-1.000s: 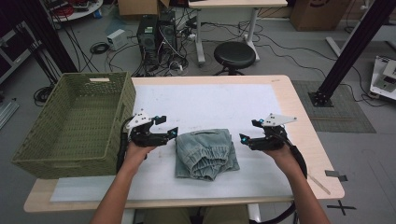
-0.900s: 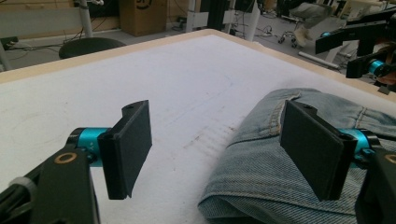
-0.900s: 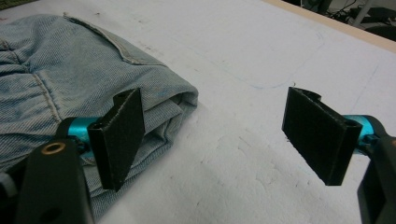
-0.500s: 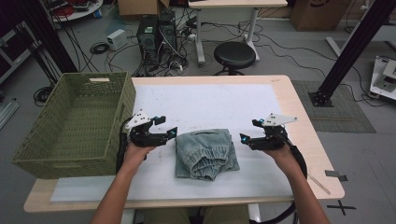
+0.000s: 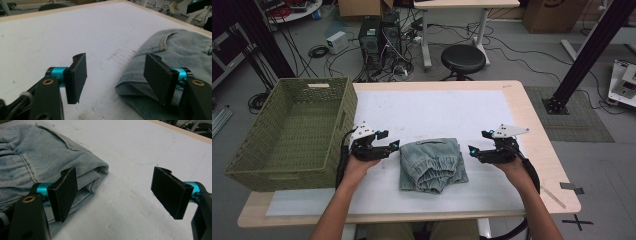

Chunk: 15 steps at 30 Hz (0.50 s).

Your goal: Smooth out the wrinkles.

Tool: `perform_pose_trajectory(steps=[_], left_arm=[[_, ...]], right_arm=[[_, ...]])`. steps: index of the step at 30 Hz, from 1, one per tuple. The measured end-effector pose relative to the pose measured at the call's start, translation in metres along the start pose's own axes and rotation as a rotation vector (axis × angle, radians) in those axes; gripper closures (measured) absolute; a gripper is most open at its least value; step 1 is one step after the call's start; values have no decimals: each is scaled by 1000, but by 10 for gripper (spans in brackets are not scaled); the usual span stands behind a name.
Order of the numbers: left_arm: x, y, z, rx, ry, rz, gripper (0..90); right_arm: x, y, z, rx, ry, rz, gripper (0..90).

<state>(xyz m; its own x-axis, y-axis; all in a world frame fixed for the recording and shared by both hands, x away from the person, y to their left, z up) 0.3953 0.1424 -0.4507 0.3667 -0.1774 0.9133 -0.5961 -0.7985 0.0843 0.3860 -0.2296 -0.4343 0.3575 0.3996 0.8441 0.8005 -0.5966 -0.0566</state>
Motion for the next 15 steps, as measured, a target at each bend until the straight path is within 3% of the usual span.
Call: perform_pose_trajectory(steps=[8,12,15], left_arm=[[-13,7,6,-17,-94,26,404],[-18,10,8,-36,-147,39,549],[-21,12,10,-50,-188,46,577]], right_arm=[[-7,-7,-2,18,-4,-14,252],[-11,-12,1,43,-29,-16,309],[-14,-18,5,85,-56,-28,394]])
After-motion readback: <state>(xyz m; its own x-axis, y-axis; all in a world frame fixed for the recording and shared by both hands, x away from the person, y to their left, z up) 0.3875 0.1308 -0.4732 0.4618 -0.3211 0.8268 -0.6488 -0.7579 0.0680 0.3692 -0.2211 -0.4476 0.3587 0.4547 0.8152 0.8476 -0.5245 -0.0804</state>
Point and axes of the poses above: each handheld gripper's, and its own axes: z roughly forward along the jaws, x roughly out of its top, y roughly to its right, the point moved 5 cm from there along z, roughly forward along the jaws, and after that the axes turned 9 degrees about x, right-handed, at the moved point
